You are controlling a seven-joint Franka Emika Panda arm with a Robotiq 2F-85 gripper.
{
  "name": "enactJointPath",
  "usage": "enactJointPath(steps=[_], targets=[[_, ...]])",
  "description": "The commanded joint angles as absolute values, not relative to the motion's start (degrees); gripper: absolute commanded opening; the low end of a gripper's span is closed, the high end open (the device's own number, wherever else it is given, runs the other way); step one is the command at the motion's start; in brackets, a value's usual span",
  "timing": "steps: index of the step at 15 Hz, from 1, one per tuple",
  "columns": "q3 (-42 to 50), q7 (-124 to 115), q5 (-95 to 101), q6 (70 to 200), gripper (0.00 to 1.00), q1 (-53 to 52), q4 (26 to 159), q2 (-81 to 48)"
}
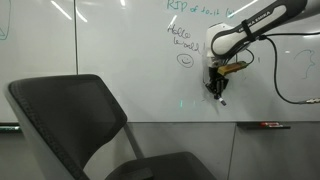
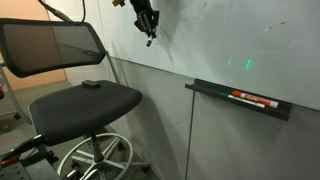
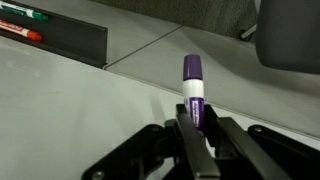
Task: Use the marker on the chair to draw on the white board
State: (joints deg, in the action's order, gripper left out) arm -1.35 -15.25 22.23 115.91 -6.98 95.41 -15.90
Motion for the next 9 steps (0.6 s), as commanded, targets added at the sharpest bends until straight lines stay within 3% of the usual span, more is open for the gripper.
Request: enactJointPath(steps=[1, 9], targets=[[-0.3, -16.5, 24.6, 116.9, 0.06, -7.6, 94.0, -16.3], [-0.3, -16.2, 24.9, 115.5, 0.06, -7.7, 92.6, -16.4]])
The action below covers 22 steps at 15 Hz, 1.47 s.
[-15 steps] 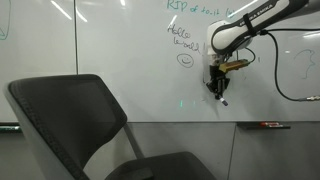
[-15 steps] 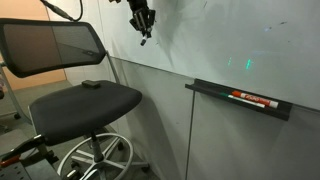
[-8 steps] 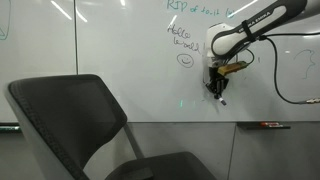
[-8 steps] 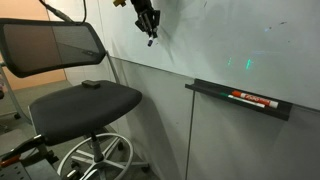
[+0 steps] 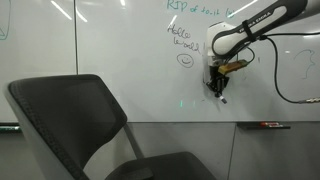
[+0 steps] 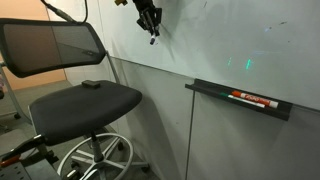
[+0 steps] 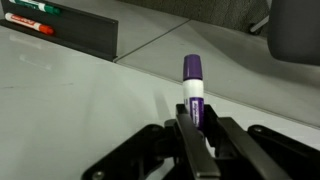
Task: Use the marker on the chair to draw on the white board
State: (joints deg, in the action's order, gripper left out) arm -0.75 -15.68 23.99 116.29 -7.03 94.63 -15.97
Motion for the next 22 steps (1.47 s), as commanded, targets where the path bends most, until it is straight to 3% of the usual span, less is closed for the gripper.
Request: enactJointPath(steps=[1, 14, 22], targets=[[-0.4, -16.1, 24.9, 115.4, 0.06, -7.8, 92.4, -16.4], [-1.9, -15.0, 18.4, 100.8, 0.06, -8.1, 84.4, -17.8], [-1.4, -15.3, 19.2, 99.8, 0.06, -8.2, 81.4, -20.4]])
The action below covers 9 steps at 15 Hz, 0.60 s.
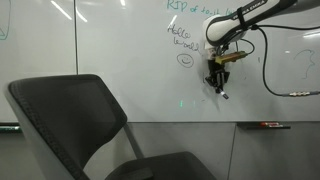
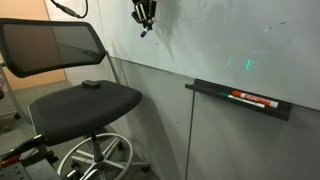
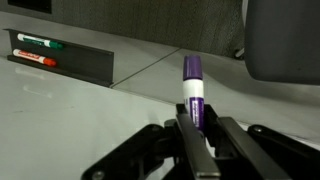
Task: Use the marker on the chair to draw on the white board
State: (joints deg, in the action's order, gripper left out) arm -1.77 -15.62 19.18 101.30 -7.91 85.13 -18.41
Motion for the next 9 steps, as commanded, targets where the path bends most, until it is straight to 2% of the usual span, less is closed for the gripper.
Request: enactJointPath(steps=[1, 9], targets=[[-1.3, -15.2, 19.4, 99.8, 0.06, -8.3, 81.0, -20.8], [-0.8, -15.2, 20.4, 99.4, 0.06, -8.5, 79.1, -22.3]])
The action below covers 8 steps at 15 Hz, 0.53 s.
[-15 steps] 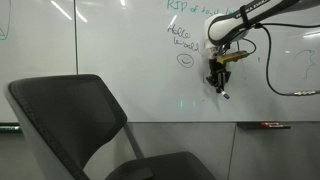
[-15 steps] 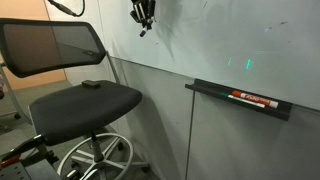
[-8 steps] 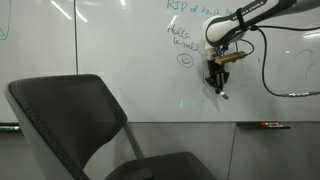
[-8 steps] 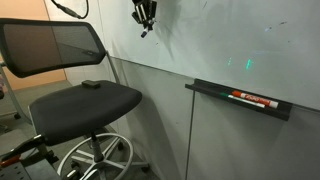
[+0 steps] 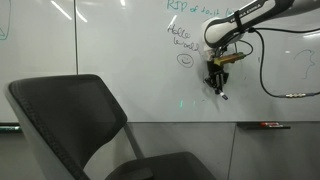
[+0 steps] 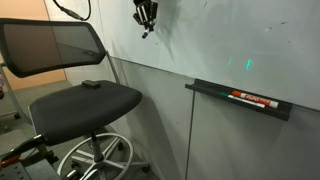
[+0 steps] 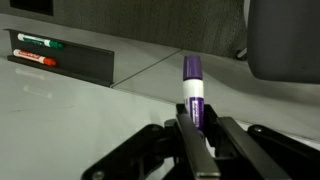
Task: Use the marker on the chair to draw on the white board
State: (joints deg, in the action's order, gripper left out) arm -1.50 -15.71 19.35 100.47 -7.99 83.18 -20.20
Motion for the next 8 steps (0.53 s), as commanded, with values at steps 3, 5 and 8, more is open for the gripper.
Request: enactJointPath(steps=[3, 5, 8], targets=[[-0.8, -15.0, 20.9, 98.9, 0.06, -8.6, 78.5, -22.4], [-0.9, -14.7, 21.4, 99.8, 0.06, -8.7, 78.5, -22.3], [-0.9, -14.7, 21.4, 100.6, 0.06, -8.8, 78.3, -22.2]])
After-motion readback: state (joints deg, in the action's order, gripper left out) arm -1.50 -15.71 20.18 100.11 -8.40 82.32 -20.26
